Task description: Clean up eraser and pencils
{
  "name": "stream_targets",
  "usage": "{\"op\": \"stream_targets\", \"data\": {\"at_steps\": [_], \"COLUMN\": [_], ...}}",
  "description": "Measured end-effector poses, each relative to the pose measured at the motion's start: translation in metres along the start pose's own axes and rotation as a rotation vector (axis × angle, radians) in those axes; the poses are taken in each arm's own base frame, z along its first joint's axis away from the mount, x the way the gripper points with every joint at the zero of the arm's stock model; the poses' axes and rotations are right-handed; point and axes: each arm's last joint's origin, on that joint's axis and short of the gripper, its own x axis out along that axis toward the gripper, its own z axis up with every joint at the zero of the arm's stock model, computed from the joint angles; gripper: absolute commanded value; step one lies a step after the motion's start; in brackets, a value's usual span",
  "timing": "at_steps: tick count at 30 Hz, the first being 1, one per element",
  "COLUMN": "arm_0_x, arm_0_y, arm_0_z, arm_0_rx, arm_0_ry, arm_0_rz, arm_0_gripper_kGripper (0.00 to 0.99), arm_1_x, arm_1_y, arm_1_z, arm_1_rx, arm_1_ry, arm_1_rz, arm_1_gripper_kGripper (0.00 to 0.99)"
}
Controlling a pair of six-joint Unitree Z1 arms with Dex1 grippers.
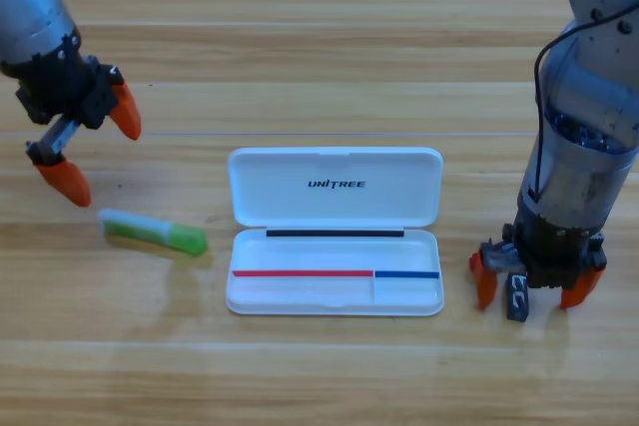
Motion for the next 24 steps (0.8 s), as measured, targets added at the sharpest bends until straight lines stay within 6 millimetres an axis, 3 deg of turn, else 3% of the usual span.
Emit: {"op": "stream_targets", "data": {"at_steps": [4,11,17,21,24], "arm_0_x": [0.005,0.008,0.02,0.031,0.043], "arm_0_y": [0.001,0.002,0.004,0.006,0.009], "arm_0_z": [0.002,0.005,0.013,0.018,0.022], "arm_0_rx": [-0.004,-0.007,-0.003,-0.009,-0.005], "arm_0_ry": [0.001,0.001,0.0,0.0,-0.002], "arm_0_rz": [-0.012,-0.022,-0.053,-0.07,-0.073], "arm_0_gripper_kGripper": [0.876,0.867,0.861,0.848,0.847], "arm_1_x": [0.0,0.0,0.001,-0.003,-0.025], "arm_1_y": [0.001,0.002,0.003,-0.004,-0.015], "arm_1_z": [0.001,0.002,0.001,-0.007,-0.02], "arm_1_rx": [-0.018,-0.063,-0.125,-0.259,-0.437], "arm_1_ry": [-0.008,-0.018,-0.006,0.044,0.063], "arm_1_rz": [0.007,0.018,0.033,0.023,0.022], "arm_1_gripper_kGripper": [0.333,0.0,0.0,0.0,0.0]}}
